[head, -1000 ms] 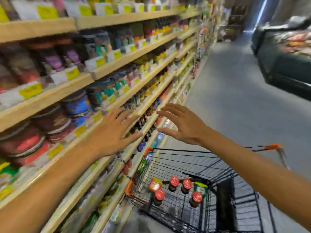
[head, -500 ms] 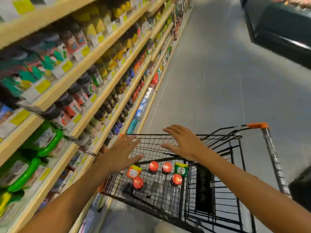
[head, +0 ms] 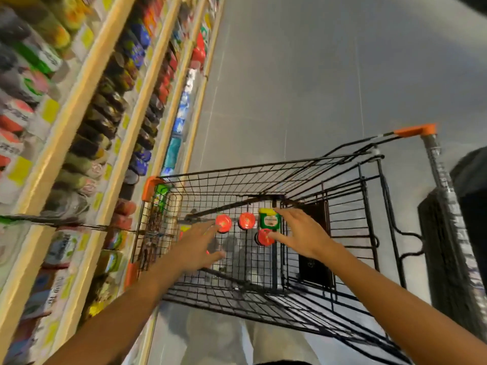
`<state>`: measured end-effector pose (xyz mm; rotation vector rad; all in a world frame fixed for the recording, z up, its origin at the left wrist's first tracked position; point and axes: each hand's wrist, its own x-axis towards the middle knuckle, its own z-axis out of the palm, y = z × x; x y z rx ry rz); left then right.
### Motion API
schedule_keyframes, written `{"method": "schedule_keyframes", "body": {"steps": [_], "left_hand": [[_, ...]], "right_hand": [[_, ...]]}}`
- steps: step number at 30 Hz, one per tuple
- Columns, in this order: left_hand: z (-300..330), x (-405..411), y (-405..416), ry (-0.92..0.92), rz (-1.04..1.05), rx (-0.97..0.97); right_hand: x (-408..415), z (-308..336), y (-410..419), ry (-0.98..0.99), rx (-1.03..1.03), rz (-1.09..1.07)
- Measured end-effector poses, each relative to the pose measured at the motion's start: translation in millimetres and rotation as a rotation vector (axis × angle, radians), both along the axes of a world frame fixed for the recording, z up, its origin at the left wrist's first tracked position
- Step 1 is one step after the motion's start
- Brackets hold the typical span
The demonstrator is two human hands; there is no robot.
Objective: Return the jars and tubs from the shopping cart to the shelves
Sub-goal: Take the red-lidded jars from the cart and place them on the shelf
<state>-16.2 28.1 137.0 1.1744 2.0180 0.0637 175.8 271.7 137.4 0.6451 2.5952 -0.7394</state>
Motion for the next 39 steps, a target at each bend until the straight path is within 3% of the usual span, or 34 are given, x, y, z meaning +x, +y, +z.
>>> {"method": "schedule_keyframes", "body": {"steps": [4, 11, 22, 33, 39], "left_hand": [[-51.6, 4.3, 8.9, -0.075, -0.004, -0.003], [-134.8, 4.4, 5.3, -0.076, -0.078, -0.017], [-186.2, 20.5, -12.5, -0.117, -0.013, 0.098], [-197.2, 38.0, 4.2, -0.224, 0.01, 0.128], [-205.1, 42.6, 46.4, -0.126, 0.031, 0.276]], "right_hand": [[7.5, -50.8, -1.6, -0.146, -0.054, -0.052], [15.5, -154.9, -11.2, -0.218, -0.228, -0.229], [14.0, -271.4, -27.0, -0.092, -0.471, -0.553], [15.2, -299.5, -46.7, 0.126, -0.342, -0.685], [18.9, -293.0, -48.1, 0.139, -0.329, -0.708]]}}
